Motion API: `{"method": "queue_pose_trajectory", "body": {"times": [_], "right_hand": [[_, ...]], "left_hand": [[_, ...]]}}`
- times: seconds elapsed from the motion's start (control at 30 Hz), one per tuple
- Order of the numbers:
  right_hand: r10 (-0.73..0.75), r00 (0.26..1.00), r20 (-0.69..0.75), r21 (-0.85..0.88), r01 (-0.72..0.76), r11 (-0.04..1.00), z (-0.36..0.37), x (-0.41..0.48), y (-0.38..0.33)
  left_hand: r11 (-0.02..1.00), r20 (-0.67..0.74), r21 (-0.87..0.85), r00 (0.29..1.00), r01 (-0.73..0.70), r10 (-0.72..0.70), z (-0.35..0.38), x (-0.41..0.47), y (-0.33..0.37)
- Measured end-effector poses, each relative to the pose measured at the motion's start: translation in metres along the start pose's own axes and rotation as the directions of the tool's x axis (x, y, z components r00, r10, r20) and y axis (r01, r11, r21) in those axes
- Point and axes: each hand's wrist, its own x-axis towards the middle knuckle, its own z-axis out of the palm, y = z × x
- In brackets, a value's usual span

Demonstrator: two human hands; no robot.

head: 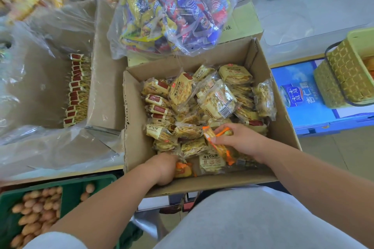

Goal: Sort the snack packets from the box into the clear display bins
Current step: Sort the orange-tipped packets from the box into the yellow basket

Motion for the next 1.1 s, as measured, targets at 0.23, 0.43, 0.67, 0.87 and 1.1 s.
{"method": "queue_pose_trajectory", "body": {"times": [0.23, 0.43, 0.67, 0.87, 1.1], "right_hand": [[-0.006, 1.000, 0.014, -0.022, 0.006, 1.000, -0.001, 0.003, 0.002], [0.005, 1.000, 0.016, -0.046, -0.005, 0.999, 0.000, 0.003, 0.001], [0.011, 1.000, 0.017, -0.013, -0.010, 1.000, 0.000, 0.004, 0.001], [0.023, 0.999, 0.023, -0.019, -0.023, 1.000, -0.001, 0.002, -0.001], [0.026, 0.999, 0.020, -0.013, -0.026, 1.000, -0.001, 0.000, -0.004]], "left_hand": [[0.999, 0.077, -0.022, 0.996, 0.045, -0.043, 0.010, -0.004, -0.006], [0.989, 0.059, -0.141, 0.998, 0.045, -0.037, 0.013, -0.001, -0.007], [0.994, -0.009, -0.082, 0.997, 0.072, -0.073, 0.017, 0.013, -0.005], [0.965, 0.024, -0.243, 0.995, 0.098, -0.095, 0.016, 0.022, -0.010], [0.935, 0.045, -0.333, 0.992, 0.123, -0.114, 0.010, 0.025, -0.006]]}}
